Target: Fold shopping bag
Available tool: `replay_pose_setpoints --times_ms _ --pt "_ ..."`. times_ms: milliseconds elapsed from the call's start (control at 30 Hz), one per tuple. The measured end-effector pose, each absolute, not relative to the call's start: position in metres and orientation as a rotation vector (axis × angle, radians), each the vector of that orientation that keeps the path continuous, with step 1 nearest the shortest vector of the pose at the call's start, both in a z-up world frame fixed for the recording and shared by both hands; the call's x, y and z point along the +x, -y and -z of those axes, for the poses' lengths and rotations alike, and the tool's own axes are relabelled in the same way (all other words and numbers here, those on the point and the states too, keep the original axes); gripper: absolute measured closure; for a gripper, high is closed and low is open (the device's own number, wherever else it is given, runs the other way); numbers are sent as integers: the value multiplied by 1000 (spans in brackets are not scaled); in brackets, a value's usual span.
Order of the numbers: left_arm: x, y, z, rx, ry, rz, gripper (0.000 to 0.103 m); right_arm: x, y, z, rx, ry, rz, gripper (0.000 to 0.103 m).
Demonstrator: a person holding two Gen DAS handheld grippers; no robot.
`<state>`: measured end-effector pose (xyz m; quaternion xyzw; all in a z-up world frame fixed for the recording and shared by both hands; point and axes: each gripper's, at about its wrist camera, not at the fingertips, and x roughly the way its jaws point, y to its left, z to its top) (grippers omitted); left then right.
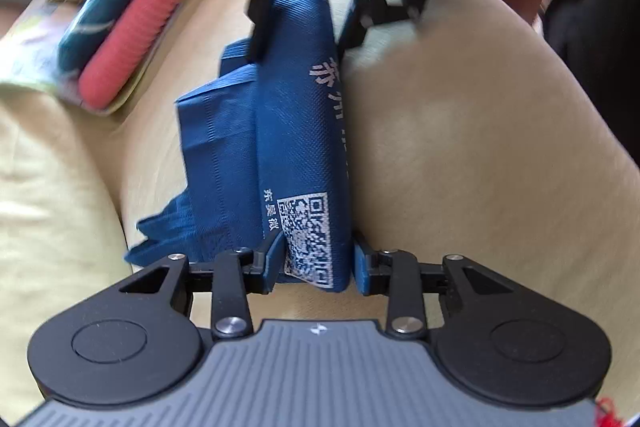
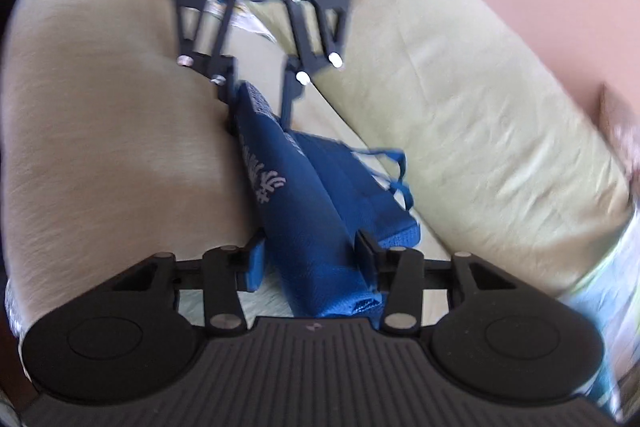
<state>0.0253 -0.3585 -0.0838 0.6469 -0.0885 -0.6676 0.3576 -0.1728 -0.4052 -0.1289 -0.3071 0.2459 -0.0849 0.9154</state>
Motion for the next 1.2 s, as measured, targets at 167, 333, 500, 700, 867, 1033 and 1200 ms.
replay_pose_setpoints --times_ms 167,333,500,700,867,1033,1200 --pt "26 357 69 1468 5 1758 63 -166 409 107 -407 -569 195 65" --pt "14 332 55 1392 -145 1819 62 -190 397 90 -264 -623 135 65" --pt "1 308 47 1381 -234 1861 62 -211 397 74 -154 -701 23 65" --pt "8 315 45 1317 -300 1838 62 -194 452 65 135 -790 -104 66" --pt "17 326 43 1277 -307 1807 60 -171 517 70 495 -882 -207 67" --pt "20 323 40 1253 -284 1758 53 -167 535 81 677 -944 -255 68" --pt "22 318 26 1236 -256 1696 56 -167 547 92 832 -954 -249 70"
